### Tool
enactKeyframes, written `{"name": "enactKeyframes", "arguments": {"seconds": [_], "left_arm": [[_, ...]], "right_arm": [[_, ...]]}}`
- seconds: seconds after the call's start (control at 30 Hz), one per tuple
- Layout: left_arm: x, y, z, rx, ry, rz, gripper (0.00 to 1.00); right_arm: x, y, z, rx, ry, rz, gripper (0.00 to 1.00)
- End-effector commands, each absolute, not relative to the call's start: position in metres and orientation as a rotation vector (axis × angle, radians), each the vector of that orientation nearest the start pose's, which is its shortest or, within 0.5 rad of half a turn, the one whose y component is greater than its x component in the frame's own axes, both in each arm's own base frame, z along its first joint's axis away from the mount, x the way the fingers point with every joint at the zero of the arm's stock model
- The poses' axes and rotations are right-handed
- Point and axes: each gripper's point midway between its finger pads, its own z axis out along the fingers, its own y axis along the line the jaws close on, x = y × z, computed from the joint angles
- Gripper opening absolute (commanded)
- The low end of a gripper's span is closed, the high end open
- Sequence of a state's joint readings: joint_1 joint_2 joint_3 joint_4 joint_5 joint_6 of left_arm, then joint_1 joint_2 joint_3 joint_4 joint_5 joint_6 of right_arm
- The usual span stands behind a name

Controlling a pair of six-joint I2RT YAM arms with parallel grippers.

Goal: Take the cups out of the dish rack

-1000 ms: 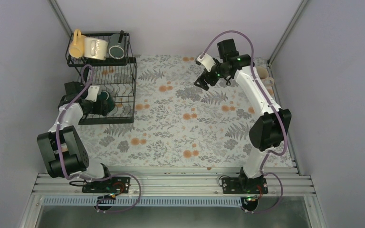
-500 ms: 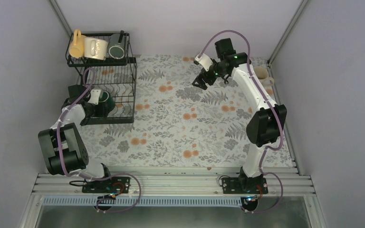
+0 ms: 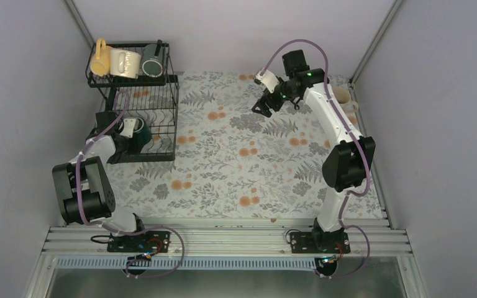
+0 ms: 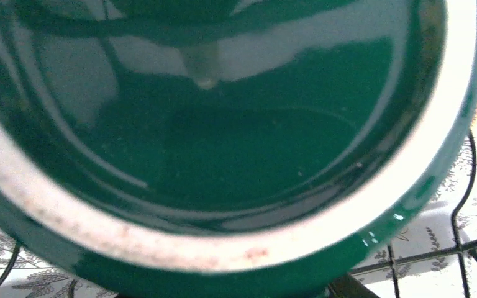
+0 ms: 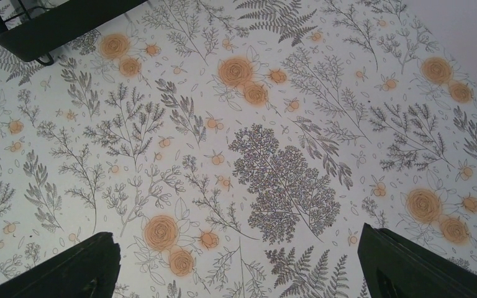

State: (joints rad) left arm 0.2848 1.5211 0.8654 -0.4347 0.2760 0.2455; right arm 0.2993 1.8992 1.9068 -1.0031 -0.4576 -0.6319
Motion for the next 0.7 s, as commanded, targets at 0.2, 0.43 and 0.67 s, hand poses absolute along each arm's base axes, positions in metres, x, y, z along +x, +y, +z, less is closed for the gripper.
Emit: {"name": "enactKeyframes", "arguments": {"seconds": [0.2, 0.43, 0.67], "left_arm": [[0.362, 0.086, 0.072, -0.041, 2.539, 0.079, 0.28], [0.367, 0.088, 0.085, -0.035, 2.506, 0.124, 0.2], [0.365, 0.084, 0.077, -0.024, 2.529, 0.111, 0.13]], "right_arm": [[0.435, 0.217, 0.239, -1.265, 2.092, 0.483, 0.99], [0.437, 0.218, 0.239, -1.262, 2.096, 0.49, 0.99], [0.438, 0.218, 0.237, -1.262, 2.101, 0.494, 0.98]]}}
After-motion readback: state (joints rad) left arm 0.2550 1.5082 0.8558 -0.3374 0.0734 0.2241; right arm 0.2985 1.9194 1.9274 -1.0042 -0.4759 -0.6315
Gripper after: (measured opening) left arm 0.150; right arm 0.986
